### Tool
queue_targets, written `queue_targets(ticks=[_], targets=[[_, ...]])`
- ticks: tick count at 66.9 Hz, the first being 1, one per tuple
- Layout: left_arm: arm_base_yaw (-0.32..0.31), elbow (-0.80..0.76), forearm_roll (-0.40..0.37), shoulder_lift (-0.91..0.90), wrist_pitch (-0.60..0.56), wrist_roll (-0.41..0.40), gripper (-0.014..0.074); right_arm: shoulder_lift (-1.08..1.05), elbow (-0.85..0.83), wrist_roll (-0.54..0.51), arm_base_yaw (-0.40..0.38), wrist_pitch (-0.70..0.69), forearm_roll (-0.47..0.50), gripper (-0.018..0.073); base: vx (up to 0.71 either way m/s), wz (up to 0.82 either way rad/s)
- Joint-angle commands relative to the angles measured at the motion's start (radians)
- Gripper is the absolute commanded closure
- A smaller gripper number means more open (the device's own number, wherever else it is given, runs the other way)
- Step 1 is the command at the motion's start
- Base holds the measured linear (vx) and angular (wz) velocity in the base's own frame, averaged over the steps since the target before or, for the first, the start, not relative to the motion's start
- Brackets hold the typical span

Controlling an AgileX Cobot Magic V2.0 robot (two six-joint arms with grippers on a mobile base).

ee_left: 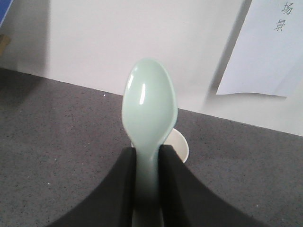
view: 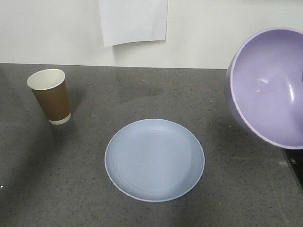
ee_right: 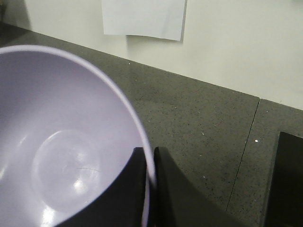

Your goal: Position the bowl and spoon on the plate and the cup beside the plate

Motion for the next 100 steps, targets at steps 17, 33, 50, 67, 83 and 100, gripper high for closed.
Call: queue_targets(ticks=[17,33,50,67,83,100], targets=[[-0.004,-0.022,0.028,-0.011,-0.046,0.002,0.0603,-0.004,-0.025,-0.005,-0.004,-0.06,0.037,0.0564,0.0,0.0],[-0.004,-0.022,0.028,-0.011,-0.046,0.002,0.0603,-0.004,-0.025,-0.005,-0.004,-0.06,0.037,0.0564,0.0,0.0],[-0.004,-0.022,0.028,-0.011,-0.046,0.002,0.0603,-0.004,-0.025,-0.005,-0.004,-0.06,0.037,0.0564,0.0,0.0],[-0.004,-0.022,0.028,-0.011,-0.046,0.002,0.0603,-0.004,-0.025,-0.005,-0.004,-0.06,0.037,0.0564,0.0,0.0],[-0.004,-0.022,0.028,-0.011,-0.046,0.002,0.0603,-0.004,-0.025,-0.005,-0.004,-0.06,0.037,0.0564,0.0,0.0],[-0.004,-0.022,0.028,-0.011,-0.046,0.002,0.0603,-0.004,-0.025,-0.005,-0.004,-0.06,0.037,0.0564,0.0,0.0]])
